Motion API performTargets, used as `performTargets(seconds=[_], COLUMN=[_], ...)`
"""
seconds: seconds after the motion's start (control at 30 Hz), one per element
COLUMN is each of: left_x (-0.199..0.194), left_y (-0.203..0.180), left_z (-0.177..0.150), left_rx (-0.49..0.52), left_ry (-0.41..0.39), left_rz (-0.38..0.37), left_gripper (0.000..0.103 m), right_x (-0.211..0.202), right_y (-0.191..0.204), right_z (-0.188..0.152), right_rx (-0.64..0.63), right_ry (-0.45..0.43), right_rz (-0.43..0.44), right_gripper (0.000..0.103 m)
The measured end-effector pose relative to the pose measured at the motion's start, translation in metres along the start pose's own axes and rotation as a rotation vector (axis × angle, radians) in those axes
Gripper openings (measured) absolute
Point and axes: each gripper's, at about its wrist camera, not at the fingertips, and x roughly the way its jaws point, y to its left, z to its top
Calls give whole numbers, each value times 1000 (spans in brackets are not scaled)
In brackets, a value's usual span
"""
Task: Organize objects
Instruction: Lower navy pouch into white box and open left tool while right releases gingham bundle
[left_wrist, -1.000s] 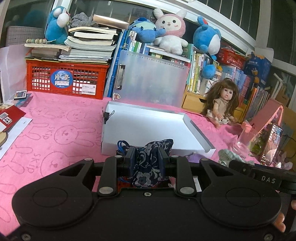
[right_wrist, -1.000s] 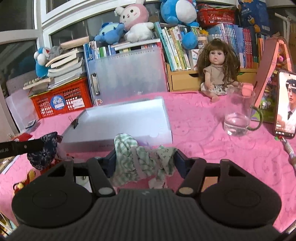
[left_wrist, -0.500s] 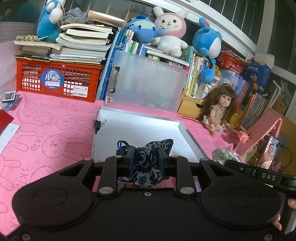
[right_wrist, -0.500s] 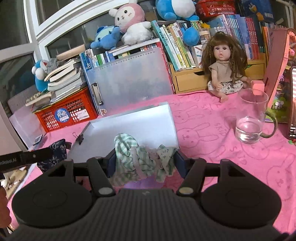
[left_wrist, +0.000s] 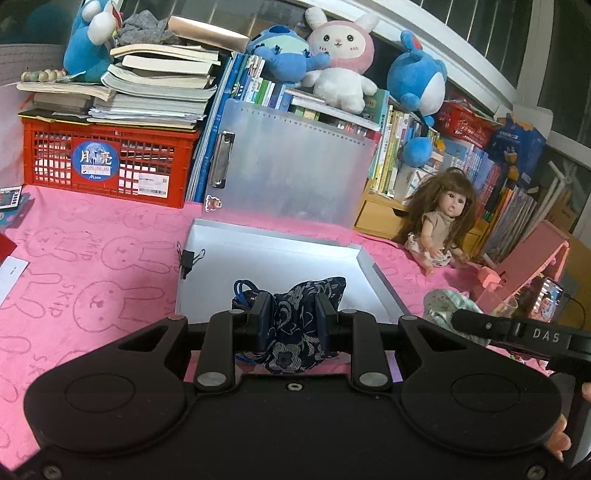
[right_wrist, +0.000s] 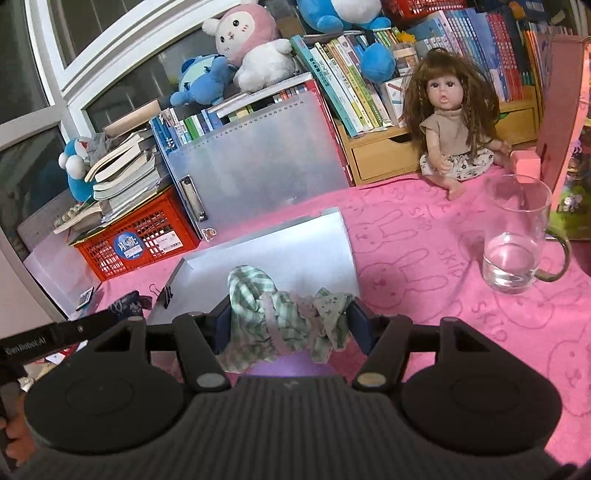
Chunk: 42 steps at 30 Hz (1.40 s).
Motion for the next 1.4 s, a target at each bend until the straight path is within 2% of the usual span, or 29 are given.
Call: performTargets(seconds=[0.27, 0.4, 0.53, 0.73, 0.9, 1.07, 1.4], left_x=[26, 44, 69, 113, 150, 174, 190], left_y=[-1, 0, 4, 6, 7, 9, 12], left_z=[17, 35, 50, 58, 56, 46, 31], left_rx=[27, 6, -24, -6, 19, 31, 32], left_ry=[-21, -21, -7, 33, 66, 99, 136], left_rz=[22, 6, -2, 51, 96, 126, 136], left_gripper=[24, 24, 24, 24, 24, 24, 25], right_x=[24, 41, 59, 97, 135, 164, 180], right_y=[0, 7, 12, 14, 13, 12, 12], right_z=[22, 34, 46, 60, 61, 48, 35], right_rx=[0, -37, -47, -25, -26, -3, -24], right_ry=[-3, -11, -12, 28, 59, 93, 124], right_rz=[16, -3, 18, 35, 3, -22, -34], right_gripper=[67, 67, 69, 69, 69, 68, 69])
